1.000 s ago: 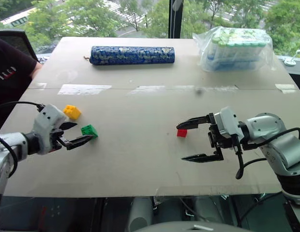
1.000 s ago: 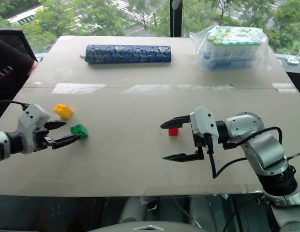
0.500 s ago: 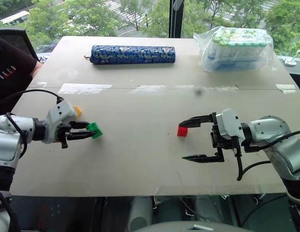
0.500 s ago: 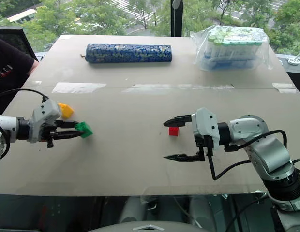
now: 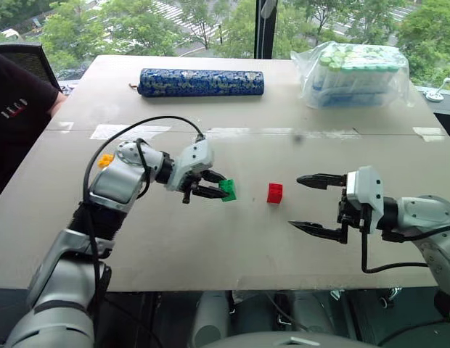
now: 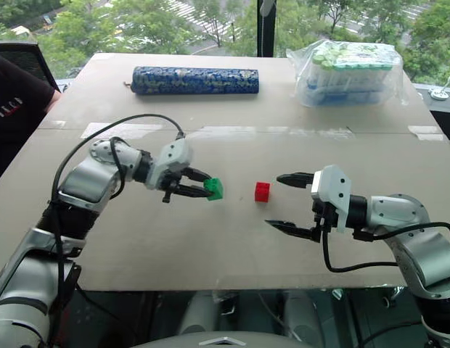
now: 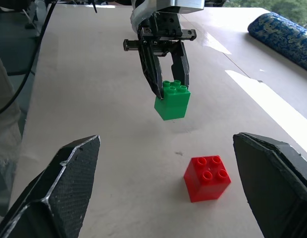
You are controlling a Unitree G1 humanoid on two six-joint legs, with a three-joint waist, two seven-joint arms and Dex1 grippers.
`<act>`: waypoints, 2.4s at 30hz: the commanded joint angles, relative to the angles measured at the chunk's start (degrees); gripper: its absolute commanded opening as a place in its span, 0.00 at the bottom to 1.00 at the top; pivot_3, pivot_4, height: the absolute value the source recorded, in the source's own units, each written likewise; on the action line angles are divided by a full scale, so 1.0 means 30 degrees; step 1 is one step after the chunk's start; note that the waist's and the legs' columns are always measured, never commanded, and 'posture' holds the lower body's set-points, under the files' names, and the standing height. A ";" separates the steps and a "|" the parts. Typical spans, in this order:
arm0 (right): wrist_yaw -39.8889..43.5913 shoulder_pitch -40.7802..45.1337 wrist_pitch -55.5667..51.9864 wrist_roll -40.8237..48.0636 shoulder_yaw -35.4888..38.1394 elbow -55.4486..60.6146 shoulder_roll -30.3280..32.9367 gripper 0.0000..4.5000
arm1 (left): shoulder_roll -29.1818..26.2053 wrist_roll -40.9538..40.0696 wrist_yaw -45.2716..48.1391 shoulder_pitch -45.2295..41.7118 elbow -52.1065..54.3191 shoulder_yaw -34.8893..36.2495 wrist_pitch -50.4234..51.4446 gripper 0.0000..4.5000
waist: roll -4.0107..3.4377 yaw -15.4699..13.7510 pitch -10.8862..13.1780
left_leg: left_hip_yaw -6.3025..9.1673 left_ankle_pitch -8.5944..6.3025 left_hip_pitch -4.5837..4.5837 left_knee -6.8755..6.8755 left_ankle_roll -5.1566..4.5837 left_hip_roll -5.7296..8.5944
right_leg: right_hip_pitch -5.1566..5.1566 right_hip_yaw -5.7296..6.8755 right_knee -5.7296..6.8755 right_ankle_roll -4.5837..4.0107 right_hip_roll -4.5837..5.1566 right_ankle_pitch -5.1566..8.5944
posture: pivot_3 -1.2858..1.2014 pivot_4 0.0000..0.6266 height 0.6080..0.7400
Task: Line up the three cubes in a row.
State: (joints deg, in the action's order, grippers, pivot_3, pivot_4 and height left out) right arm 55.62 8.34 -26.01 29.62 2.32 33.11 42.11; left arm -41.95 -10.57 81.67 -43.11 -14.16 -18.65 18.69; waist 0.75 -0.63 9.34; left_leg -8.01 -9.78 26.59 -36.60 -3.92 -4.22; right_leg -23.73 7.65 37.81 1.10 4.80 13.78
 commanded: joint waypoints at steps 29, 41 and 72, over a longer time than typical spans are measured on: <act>-0.0913 -0.1813 0.0094 0.0974 0.2358 0.1794 0.1336 0.99 | 0.3914 0.3312 0.2514 -0.4437 -0.8081 -0.0554 -0.6213 0.46 | 0.0010 -0.0067 0.0004 | 0.0034 -0.0011 0.0025 -0.0084 -0.0024 0.0011 | 0.0033 0.0018 0.0008 0.0006 0.0026 -0.0003 | 0.52 0.24 1.00; -0.0978 -0.1046 0.0277 0.1001 0.1831 0.1234 0.1052 0.99 | 0.0772 -0.0532 0.1297 -0.1083 0.0074 0.3783 0.1258 0.92 | 0.0009 0.0139 0.0005 | 0.0044 -0.0010 0.0026 -0.0093 -0.0023 0.0000 | 0.0028 -0.0012 0.0022 0.0006 0.0017 -0.0004 | 0.52 0.24 1.00; -0.1851 0.3544 0.0033 0.2551 -0.0597 -0.0032 -0.2721 0.99 | -0.4211 -0.1954 -1.3646 0.7481 0.0237 1.5827 0.7833 0.92 | 0.0057 -0.0074 -0.0024 | 0.0103 -0.0061 0.0019 -0.0095 0.0080 0.0000 | 0.0044 0.0023 0.0020 -0.0003 0.0073 -0.0001 | 0.52 0.24 1.00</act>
State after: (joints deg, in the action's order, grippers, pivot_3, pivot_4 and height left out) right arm 50.06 18.45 -27.06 36.95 0.25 30.94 33.92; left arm -52.75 -16.89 40.01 -19.41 -13.30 28.72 44.09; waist 0.92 -0.85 9.27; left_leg -7.71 -9.96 26.65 -36.87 -3.68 -4.21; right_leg -23.60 7.72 37.86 1.08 5.04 13.77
